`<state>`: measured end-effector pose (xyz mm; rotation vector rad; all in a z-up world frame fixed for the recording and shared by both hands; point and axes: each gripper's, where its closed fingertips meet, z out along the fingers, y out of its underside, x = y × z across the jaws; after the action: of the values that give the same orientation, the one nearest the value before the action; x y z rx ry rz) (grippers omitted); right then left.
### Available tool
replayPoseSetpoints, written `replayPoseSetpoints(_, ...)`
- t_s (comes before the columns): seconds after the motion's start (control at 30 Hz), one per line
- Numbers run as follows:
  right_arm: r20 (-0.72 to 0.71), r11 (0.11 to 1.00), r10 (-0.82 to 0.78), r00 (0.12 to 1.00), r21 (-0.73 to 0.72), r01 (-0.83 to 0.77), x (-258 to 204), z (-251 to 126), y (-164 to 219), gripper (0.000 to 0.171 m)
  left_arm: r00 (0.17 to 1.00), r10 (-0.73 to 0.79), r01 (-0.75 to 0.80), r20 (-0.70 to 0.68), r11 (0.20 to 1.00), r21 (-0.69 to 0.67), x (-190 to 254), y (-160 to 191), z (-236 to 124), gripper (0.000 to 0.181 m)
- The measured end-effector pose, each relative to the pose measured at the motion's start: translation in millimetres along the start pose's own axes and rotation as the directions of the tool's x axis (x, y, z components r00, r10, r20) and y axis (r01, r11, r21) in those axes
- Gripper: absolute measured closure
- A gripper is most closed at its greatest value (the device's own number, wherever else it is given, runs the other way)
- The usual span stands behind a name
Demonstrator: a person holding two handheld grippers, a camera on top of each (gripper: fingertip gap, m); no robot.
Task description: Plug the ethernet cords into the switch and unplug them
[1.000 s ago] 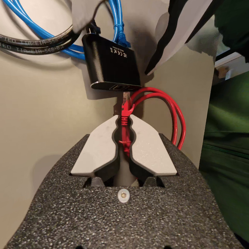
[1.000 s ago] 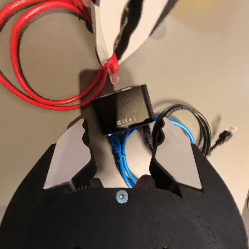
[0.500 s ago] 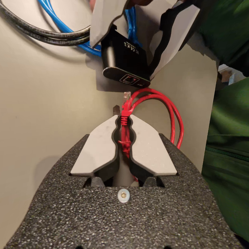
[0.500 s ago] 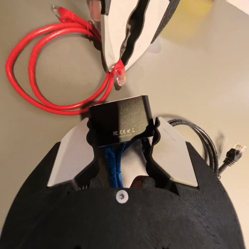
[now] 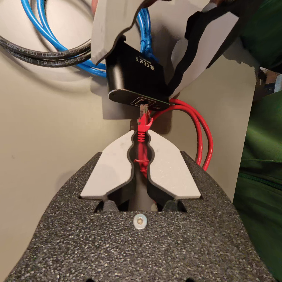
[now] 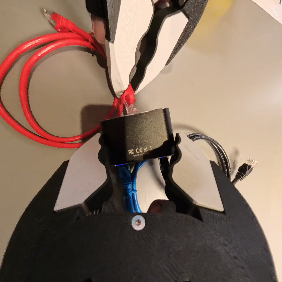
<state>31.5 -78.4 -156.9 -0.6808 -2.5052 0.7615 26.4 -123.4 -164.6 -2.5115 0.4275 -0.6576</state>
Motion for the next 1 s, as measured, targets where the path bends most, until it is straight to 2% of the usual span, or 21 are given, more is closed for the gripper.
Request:
replayPoseSetpoints(0.23,-0.016,0.997,-0.006,1.000,-0.078,0.004,-2,2,3,0.084,1.000,0.001,-0.001,0.007,1.000,-0.029,1,2,2,0.171)
replayPoseSetpoints(0.4,-0.047,0.994,-0.045,0.998,-0.103,0.040,-2,1,0,0.084,0.999,-0.017,0.016,-0.038,1.000,-0.018,4,4,0,0.172)
replayPoseSetpoints(0.57,-0.105,0.986,-0.109,0.988,-0.135,0.095,0,0,-3,0.085,0.992,-0.054,0.055,-0.111,0.998,0.009,4,6,-1,0.172)
replayPoseSetpoints(1.0,-0.256,0.947,-0.236,0.938,-0.278,0.162,18,-4,3,0.085,0.987,-0.046,0.057,-0.157,0.996,0.066,11,-1,-10,0.172)
